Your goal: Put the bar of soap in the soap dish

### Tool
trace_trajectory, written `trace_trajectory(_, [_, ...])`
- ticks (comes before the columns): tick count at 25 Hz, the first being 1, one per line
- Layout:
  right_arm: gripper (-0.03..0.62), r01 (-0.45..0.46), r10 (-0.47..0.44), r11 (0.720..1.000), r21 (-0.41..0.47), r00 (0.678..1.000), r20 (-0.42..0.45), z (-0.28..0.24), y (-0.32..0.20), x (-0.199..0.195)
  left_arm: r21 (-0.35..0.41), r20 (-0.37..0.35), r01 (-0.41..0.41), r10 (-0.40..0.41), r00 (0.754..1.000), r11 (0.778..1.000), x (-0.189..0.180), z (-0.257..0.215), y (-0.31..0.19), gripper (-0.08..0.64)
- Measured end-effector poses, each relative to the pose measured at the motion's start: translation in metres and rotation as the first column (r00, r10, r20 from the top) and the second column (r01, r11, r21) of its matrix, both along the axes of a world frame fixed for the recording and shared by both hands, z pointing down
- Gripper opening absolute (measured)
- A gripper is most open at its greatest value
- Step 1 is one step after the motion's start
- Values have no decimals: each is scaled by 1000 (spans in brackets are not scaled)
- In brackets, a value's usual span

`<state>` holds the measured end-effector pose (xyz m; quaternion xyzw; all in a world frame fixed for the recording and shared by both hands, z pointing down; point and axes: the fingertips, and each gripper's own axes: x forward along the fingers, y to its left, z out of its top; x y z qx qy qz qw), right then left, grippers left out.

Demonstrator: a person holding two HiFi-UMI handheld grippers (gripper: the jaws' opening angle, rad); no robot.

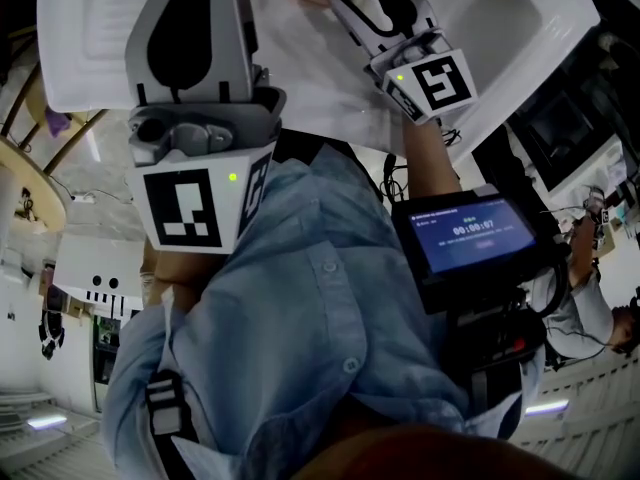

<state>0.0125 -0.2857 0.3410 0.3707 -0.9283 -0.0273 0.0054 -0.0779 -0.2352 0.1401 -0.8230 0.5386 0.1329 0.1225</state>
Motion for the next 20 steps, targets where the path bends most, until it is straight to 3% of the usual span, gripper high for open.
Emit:
trace_trajectory(15, [195, -29, 23, 999, -32, 985, -173, 29, -10, -3, 12, -24, -16, 16, 1000, 1000, 2, -7, 3, 8])
trace_trajectory(20, [195, -25, 15, 999, -48, 982, -188, 35, -13, -4, 15, -23, -8, 9, 1000, 1000, -1, -9, 5, 8])
